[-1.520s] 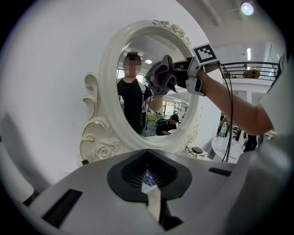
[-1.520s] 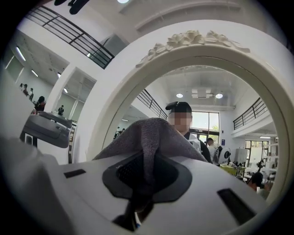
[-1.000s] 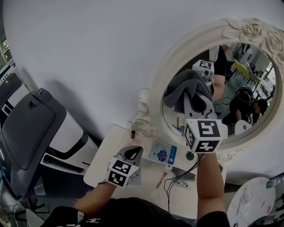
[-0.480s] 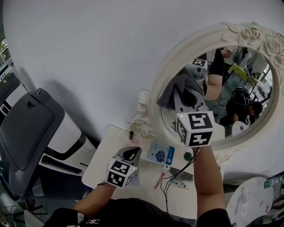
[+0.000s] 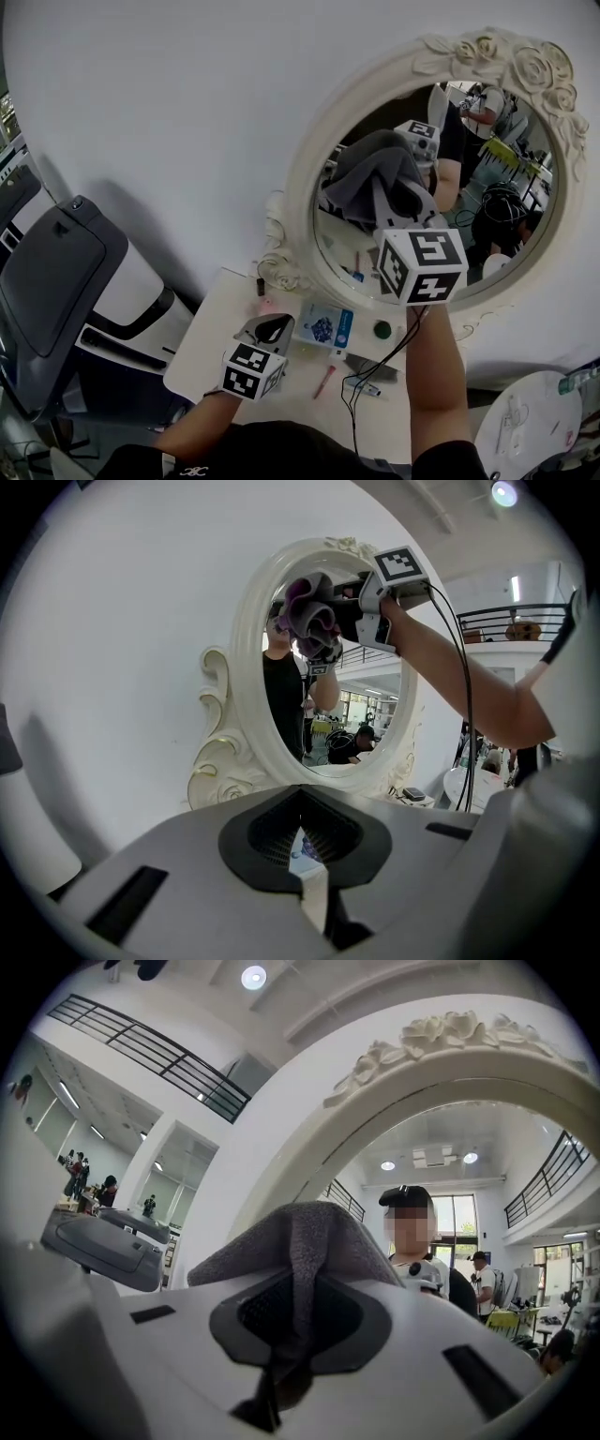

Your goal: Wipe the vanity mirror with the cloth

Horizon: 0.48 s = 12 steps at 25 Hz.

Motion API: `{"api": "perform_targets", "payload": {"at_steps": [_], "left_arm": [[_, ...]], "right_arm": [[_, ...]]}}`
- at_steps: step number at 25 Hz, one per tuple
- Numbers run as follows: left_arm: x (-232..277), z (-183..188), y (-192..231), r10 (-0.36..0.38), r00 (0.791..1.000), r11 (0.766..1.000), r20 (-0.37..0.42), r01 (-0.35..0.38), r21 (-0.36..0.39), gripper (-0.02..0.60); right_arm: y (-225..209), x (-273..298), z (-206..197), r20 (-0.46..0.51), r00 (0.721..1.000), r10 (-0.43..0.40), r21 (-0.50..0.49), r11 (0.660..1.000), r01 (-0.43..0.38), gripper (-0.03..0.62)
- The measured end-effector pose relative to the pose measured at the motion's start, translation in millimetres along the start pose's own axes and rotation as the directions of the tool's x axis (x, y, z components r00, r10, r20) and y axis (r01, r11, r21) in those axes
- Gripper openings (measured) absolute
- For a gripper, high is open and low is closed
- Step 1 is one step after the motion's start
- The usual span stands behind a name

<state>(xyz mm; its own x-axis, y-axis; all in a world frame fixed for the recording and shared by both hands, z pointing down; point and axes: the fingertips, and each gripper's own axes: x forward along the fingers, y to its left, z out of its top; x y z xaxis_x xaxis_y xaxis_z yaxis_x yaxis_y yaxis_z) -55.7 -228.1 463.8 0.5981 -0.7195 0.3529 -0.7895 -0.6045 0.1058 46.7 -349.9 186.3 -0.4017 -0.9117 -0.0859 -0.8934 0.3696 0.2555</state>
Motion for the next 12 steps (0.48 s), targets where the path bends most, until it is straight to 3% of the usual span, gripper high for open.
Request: {"api": "perform_targets", "payload": {"at_steps": [6, 12], "left_arm": [[15.6, 5.7, -32.4, -0.042, 0.999, 0.999, -0.005, 0.042, 0.032, 0.006], [33.5, 8.4, -66.3, -0.09, 0.996, 0.994, -0.018, 0.091, 0.062, 0.006]], "right_arm": [[-48.9, -40.7, 2.8, 0.025, 0.997, -0.067, 0.015, 0.998, 0.067, 0.043], [-114.4, -93.1, -0.3, 0.035, 0.989, -0.144, 0.125, 0.982, 0.139, 0.044]]}}
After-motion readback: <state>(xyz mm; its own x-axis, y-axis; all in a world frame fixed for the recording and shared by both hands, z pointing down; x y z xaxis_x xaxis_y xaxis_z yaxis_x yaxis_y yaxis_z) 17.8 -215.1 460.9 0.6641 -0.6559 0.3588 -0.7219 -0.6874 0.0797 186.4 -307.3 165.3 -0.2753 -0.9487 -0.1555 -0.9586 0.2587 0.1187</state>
